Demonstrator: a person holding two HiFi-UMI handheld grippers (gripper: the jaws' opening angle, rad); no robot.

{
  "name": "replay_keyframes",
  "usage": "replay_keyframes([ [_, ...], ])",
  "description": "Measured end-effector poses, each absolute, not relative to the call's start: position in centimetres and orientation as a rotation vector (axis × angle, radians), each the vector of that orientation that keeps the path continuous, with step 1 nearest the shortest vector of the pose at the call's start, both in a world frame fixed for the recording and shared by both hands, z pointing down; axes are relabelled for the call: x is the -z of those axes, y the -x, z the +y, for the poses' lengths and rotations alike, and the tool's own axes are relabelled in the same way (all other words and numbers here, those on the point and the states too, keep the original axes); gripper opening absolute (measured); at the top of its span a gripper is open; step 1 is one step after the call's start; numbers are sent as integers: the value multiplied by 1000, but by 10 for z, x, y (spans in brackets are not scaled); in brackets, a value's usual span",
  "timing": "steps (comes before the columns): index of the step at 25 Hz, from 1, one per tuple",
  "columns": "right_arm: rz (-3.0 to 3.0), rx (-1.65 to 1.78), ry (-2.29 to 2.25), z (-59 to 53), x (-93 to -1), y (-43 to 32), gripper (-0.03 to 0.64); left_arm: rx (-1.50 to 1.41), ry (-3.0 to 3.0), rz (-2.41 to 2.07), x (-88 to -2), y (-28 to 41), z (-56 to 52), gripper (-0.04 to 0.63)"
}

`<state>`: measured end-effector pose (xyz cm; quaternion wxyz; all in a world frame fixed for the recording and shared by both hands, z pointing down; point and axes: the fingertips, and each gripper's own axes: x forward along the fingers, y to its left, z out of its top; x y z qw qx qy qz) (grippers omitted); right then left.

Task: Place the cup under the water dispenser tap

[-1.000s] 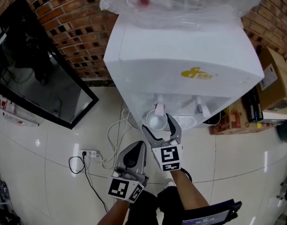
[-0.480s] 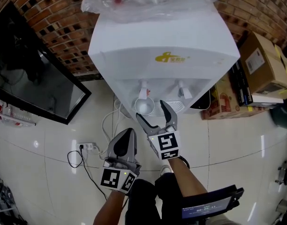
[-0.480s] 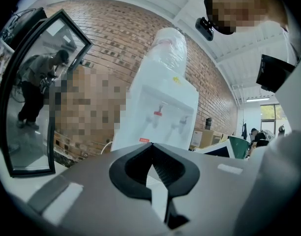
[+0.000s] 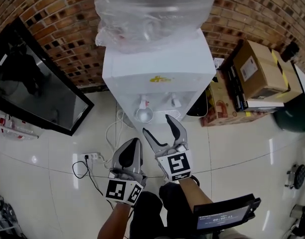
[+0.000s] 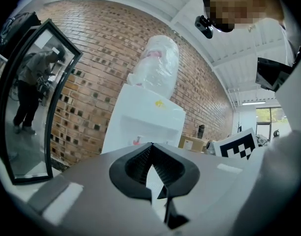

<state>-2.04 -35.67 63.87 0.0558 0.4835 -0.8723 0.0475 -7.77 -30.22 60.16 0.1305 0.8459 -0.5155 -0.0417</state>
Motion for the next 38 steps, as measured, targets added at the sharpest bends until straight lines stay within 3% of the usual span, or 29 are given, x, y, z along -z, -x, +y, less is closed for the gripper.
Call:
replay_keyframes([
  [4, -2663, -124, -1492, -332, -583, 13, 273, 129, -2475, -1483, -557, 73, -288, -14],
  [16, -2674, 8, -1555, -267, -405, 16, 118, 171, -2554, -1366, -411, 73, -232, -14],
  [23, -2650, 75, -1638, -225, -333, 9, 59, 189, -2596, -1294, -360, 75, -199, -14],
  [31, -2623, 4, -1631, -167, -319, -3, 8, 180, -2628, -1275, -332, 61, -146, -14],
  [38, -2705, 57, -1572, -105, -294, -17, 6, 261, -2661, -1336, -305, 39, -88, -14],
])
